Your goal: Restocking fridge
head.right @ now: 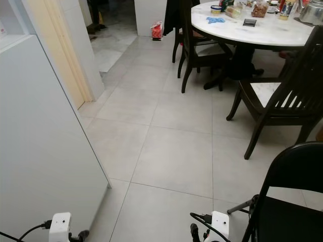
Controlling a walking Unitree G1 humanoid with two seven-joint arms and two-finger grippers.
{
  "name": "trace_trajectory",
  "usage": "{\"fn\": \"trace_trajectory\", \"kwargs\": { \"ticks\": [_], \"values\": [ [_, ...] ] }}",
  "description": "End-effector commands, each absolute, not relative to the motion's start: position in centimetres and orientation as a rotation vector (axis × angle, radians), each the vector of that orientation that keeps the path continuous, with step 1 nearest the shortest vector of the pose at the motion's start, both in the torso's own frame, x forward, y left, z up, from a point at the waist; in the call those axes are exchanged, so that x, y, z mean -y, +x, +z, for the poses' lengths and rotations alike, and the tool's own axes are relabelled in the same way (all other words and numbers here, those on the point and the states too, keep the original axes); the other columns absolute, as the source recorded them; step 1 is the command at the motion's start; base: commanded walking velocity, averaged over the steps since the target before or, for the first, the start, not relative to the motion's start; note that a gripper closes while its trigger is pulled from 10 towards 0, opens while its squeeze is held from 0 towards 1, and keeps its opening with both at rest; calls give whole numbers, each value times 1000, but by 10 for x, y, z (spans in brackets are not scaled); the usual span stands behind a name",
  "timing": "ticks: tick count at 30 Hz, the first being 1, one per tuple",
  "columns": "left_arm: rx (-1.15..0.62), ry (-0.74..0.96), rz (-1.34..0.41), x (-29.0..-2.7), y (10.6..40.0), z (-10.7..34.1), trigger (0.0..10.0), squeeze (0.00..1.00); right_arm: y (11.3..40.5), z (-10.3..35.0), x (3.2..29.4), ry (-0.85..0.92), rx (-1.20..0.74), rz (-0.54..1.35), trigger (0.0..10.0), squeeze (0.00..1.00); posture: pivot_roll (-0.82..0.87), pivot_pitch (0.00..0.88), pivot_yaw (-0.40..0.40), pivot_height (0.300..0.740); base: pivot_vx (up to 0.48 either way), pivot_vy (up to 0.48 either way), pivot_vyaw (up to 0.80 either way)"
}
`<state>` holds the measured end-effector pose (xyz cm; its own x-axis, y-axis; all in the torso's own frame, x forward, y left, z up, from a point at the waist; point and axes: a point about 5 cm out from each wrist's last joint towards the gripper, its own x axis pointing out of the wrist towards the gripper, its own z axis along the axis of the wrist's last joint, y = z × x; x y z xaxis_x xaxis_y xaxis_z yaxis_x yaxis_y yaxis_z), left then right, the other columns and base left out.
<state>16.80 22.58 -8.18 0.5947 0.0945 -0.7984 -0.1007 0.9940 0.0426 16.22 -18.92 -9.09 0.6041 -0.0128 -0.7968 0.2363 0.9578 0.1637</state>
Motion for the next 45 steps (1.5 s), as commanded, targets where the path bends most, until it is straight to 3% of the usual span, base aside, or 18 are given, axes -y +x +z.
{"fn": "trace_trajectory", "kwargs": {
  "ticks": [1,7,26,45],
  "values": [
    [-972,5,130,-233,157,-86,10000,0,159,-93,187,258,-935,-131,10000,0,-103,0,34,740,0,0,0],
    [-1010,-7,166,-247,139,-89,10000,0,158,-93,186,241,-943,-108,10000,0,-97,0,22,740,0,0,0],
    [-1005,-7,146,-245,142,-89,10000,0,155,-94,188,196,-952,-109,10000,0,-85,0,11,740,0,0,-80],
    [-995,-4,139,-248,143,-87,10000,0,154,-96,183,207,-961,-114,10000,0,-80,0,18,740,0,0,800]
  ]
}}
